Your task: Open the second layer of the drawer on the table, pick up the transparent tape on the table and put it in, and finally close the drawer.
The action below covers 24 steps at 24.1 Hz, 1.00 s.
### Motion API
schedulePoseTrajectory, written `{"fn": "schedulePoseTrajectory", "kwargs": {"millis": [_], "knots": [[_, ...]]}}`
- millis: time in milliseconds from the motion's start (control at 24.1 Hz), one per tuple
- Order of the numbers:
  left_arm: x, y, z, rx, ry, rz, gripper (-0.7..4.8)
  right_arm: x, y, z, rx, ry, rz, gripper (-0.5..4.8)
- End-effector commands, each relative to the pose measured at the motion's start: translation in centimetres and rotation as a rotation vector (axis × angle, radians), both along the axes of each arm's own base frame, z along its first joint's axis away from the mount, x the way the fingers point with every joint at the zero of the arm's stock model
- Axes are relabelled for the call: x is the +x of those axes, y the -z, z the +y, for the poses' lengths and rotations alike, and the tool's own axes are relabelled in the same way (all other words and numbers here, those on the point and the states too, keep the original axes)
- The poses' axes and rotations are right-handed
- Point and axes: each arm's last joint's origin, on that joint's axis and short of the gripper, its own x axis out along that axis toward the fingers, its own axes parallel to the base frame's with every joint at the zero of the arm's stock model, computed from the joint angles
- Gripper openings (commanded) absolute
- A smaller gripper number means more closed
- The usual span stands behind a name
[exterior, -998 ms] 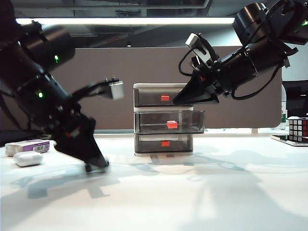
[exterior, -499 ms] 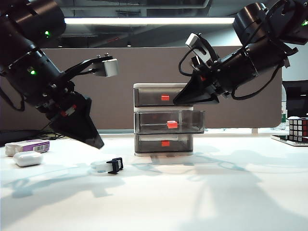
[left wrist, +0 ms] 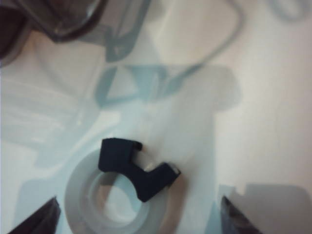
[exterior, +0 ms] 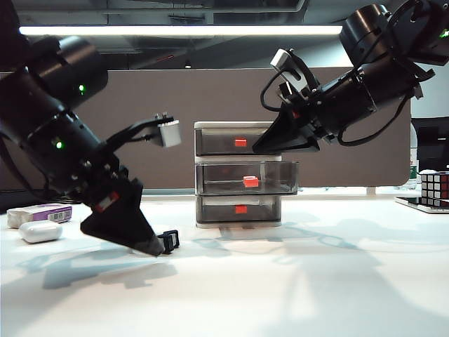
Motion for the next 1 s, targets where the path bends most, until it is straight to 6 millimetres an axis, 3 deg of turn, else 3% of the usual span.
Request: {"fn": "schedulePoseTrajectory", "kwargs": {"millis": [42,333,915,998], "knots": [[0.8,0.4,0.6,-0.010,0.012,-0.036,4.14,0.0,-0.2,0.0,-0.002,-0.006,-0.013,-0.05],[2.3,0.5,2.6,-0.151,0.019,-0.039,4.12,0.0,-0.2,0.0,-0.008,-0.009,-0.013,-0.05],[2.9,3.6,2.3,-0.174,0.049,0.044,4.02,-0.1,-0.1,0.0,-0.011,-0.009,-0.007,-0.05],[2.9,3.6,2.3,-0.181,0.041,0.054,3.65,-0.1,-0.1,0.0,-0.017,-0.013,-0.011,-0.05]]}}
